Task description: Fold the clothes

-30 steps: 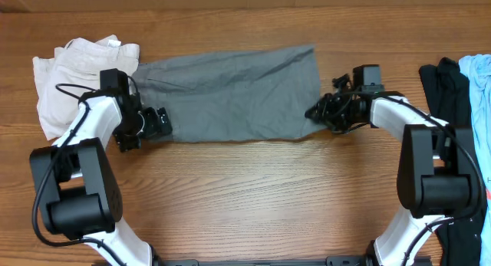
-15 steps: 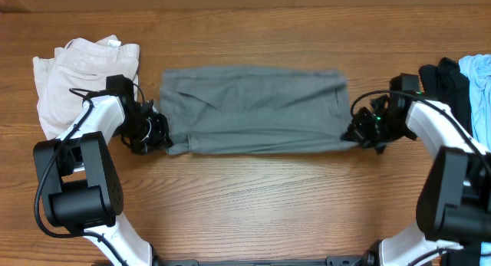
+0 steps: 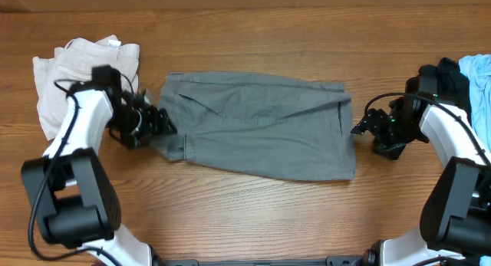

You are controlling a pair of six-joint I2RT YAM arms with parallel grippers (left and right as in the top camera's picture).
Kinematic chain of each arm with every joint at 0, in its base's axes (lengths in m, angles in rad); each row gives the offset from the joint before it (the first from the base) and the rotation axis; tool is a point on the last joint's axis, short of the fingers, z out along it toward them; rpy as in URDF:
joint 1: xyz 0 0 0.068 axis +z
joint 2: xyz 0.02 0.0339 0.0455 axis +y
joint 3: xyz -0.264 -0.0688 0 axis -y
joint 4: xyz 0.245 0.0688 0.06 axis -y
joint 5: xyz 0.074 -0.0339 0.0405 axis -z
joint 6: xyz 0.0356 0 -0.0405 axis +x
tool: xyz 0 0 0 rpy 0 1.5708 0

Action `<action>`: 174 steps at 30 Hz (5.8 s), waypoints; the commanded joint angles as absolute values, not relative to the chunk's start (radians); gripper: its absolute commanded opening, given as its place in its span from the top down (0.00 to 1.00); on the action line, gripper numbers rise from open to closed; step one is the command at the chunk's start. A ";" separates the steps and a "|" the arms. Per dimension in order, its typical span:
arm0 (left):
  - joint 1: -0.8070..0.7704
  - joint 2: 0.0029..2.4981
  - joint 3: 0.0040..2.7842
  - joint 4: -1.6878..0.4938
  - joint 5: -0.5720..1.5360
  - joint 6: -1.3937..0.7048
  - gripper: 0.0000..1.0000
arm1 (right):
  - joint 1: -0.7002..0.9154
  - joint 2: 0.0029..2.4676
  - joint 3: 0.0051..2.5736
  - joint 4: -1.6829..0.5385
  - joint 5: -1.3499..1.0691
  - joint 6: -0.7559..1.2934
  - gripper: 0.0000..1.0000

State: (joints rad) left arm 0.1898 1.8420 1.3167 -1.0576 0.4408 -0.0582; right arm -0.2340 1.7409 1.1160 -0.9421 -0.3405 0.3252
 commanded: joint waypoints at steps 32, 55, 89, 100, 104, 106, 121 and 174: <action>-0.077 2.072 1.446 -0.529 0.073 -0.090 0.92 | -0.070 1.969 1.114 -0.348 -0.278 0.558 0.83; 0.003 1.961 1.713 -1.073 0.366 -0.096 0.06 | -0.111 1.596 1.173 -0.765 -0.714 0.303 0.30; -0.065 2.360 1.645 -0.988 0.600 0.090 0.31 | 0.055 1.658 0.952 -0.895 -0.366 0.397 0.96; -0.064 2.350 1.702 -1.060 0.576 0.049 0.96 | 0.055 1.658 0.952 -0.900 -0.366 0.397 0.96; -0.036 2.287 1.797 -1.178 0.552 0.080 0.96 | 0.055 1.658 0.952 -0.910 -0.366 0.396 0.96; -0.023 2.237 1.857 -1.241 0.450 0.078 0.96 | 0.055 1.658 0.953 -0.914 -0.366 0.392 0.96; -0.069 2.015 2.366 -1.611 0.085 -0.016 0.96 | 0.055 1.600 0.971 -0.931 -0.406 0.389 0.96; -0.099 2.239 2.454 -1.690 0.132 -0.112 0.95 | 0.372 1.598 1.150 -0.417 -0.657 0.424 0.96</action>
State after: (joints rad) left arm -0.0971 2.2391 2.5000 -1.6863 0.1036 -0.1787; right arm 0.2924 1.6096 1.1297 -0.4644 -0.7166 0.3794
